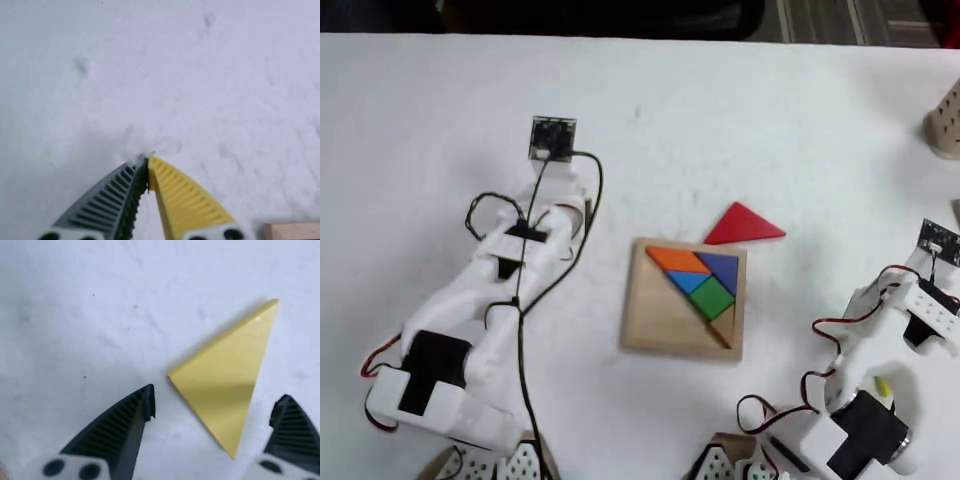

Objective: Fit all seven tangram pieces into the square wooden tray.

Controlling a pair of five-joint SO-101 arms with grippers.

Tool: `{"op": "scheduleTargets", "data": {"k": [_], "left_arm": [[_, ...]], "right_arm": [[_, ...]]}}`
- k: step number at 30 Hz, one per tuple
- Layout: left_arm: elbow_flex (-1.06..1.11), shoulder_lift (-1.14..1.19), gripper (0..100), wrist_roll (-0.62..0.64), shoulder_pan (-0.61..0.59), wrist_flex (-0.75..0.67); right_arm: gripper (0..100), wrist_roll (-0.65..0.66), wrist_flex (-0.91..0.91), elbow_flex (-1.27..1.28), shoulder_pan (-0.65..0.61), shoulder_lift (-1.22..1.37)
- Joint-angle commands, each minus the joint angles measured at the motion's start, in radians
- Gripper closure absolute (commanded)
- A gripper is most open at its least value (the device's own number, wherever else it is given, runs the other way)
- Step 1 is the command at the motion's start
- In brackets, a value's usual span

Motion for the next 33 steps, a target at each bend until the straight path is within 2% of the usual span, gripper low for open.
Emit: {"op": "scheduleTargets", "data": {"k": [1,6,21,26,33], "left_arm": [[-0.031,-0.007,97,-0.009,-0.008,-0.028],[-0.031,-0.007,97,-0.009,-0.008,-0.028],[-0.031,-0.005,97,-0.009,-0.008,-0.028],[-0.031,-0.005,97,-0.009,-0.008,-0.028],[-0.031,-0.005,97,-0.009,-0.008,-0.028]], "right_arm": [[64.3,0.017,-0.059,-0.041,0.016,0.041],[64.3,0.018,-0.134,-0.044,0.015,0.156],[64.5,0.017,-0.183,-0.041,0.047,0.179],[70.3,0.017,-0.189,-0.044,0.054,0.188],[70.7,0.017,-0.216,-0.043,0.065,0.196]]}}
